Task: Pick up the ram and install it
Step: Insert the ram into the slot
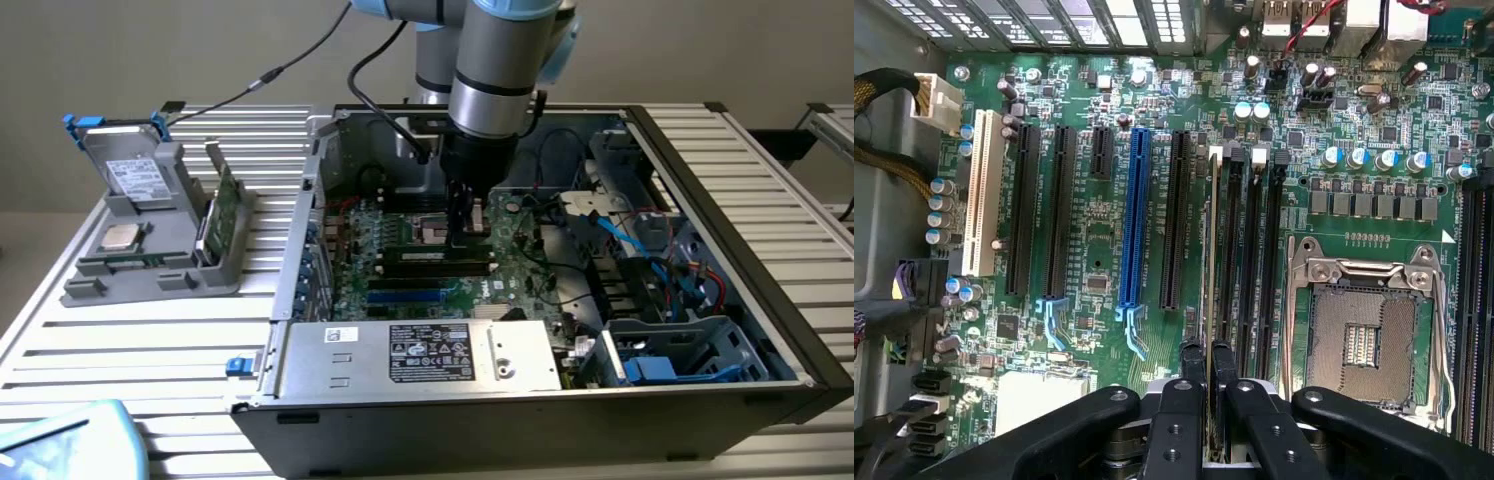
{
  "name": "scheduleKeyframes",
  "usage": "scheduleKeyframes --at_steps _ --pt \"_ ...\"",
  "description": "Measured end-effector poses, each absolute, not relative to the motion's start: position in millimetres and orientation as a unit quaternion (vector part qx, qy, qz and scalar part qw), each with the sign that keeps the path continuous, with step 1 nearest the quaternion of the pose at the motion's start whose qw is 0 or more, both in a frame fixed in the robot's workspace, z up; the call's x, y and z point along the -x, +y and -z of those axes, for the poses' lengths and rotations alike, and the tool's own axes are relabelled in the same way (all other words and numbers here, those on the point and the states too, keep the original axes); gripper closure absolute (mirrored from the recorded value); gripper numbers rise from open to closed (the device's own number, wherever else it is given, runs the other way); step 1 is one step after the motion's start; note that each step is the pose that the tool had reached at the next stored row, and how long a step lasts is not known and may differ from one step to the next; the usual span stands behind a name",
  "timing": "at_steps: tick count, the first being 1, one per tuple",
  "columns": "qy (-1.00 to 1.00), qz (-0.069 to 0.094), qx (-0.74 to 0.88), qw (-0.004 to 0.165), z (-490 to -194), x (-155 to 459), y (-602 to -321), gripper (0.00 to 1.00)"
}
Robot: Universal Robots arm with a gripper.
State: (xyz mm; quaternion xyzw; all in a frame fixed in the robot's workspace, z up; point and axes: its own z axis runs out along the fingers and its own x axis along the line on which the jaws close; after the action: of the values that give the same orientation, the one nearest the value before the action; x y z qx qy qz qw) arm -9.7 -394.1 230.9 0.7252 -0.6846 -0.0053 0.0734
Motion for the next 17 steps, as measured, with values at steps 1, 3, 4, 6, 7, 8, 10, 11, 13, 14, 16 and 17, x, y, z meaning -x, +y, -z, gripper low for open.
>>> scheduleKeyframes --at_steps 1,3,4,6,7,8,10,11,13,14,16,17 --pt "-0.685 0.005 -0.725 0.074 -230.9 9.8 -394.1 0.86" --pt "-0.685 0.005 -0.725 0.074 -230.7 9.8 -394.1 0.86" --pt "-0.685 0.006 -0.725 0.073 -229.6 9.8 -394.1 0.86" --pt "-0.685 0.005 -0.725 0.074 -226.5 9.8 -394.1 0.86" --pt "-0.685 0.006 -0.725 0.074 -225.4 9.8 -394.1 0.86" --pt "-0.685 0.005 -0.725 0.074 -225.2 9.8 -394.1 0.86" --pt "-0.685 0.005 -0.725 0.074 -225.2 9.8 -394.1 0.86" --pt "-0.685 0.005 -0.725 0.074 -225.2 9.8 -394.1 0.86" --pt "-0.685 0.005 -0.725 0.074 -225.2 9.8 -394.1 0.86" --pt "-0.685 0.005 -0.725 0.074 -225.2 9.8 -394.1 0.86" --pt "-0.685 0.006 -0.725 0.074 -225.3 9.9 -393.8 0.86" --pt "-0.686 0.006 -0.724 0.073 -225.2 9.9 -393.7 0.86"
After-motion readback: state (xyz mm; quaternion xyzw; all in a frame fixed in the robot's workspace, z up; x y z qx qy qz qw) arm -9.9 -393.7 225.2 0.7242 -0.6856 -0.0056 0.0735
